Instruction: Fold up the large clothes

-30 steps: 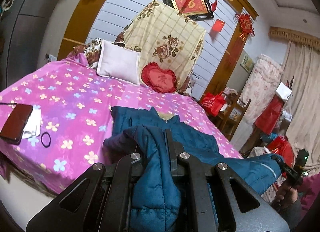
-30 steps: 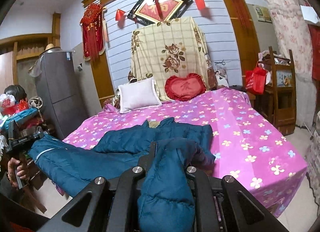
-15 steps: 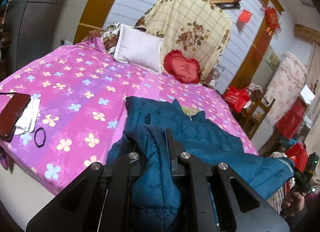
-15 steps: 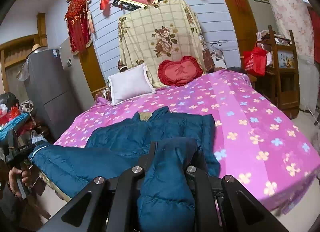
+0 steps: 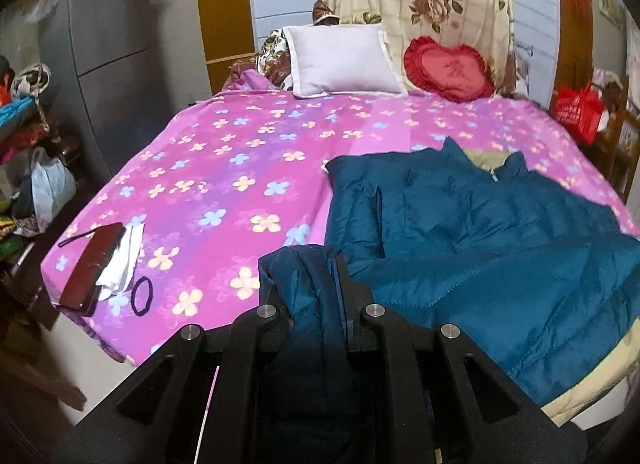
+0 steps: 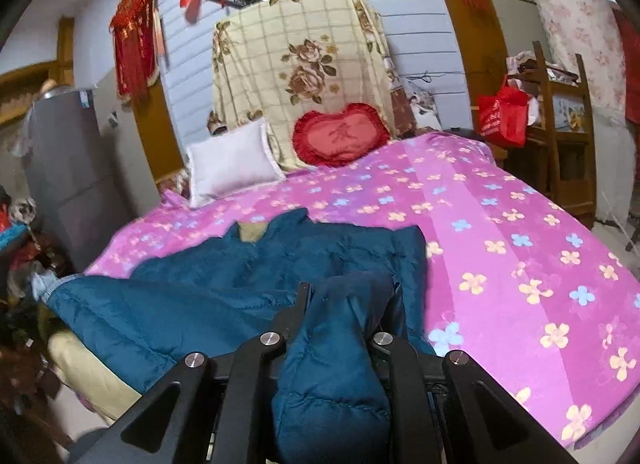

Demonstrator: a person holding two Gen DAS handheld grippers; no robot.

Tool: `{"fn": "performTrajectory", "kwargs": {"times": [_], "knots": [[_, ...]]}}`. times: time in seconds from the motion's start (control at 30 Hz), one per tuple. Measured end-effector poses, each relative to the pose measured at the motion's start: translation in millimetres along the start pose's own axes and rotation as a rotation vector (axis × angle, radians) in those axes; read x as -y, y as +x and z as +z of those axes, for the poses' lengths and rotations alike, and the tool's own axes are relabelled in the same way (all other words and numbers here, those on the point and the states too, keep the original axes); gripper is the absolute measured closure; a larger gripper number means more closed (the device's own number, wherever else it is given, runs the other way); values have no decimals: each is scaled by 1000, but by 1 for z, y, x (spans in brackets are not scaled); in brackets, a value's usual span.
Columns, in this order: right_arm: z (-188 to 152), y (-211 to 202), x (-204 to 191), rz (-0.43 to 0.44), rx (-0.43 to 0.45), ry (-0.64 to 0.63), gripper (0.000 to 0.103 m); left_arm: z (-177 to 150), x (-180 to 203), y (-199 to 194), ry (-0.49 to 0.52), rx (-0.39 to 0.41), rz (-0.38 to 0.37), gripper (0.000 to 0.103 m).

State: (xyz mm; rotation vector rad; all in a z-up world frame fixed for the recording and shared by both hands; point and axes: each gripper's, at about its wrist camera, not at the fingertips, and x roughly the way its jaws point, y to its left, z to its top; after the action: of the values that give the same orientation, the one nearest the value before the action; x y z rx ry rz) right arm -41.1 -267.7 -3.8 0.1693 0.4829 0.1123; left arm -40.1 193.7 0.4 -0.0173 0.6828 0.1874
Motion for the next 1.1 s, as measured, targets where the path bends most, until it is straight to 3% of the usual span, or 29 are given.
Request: {"fn": "performTrajectory", "kwargs": {"times": [0.37, 1.1], "knots": [[0, 13, -13, -83, -8, -47, 92, -1, 2, 23, -20, -69, -8, 90], [-2, 19, -16, -111, -47, -43, 92, -6, 8, 37, -10, -97, -4, 90]]}}
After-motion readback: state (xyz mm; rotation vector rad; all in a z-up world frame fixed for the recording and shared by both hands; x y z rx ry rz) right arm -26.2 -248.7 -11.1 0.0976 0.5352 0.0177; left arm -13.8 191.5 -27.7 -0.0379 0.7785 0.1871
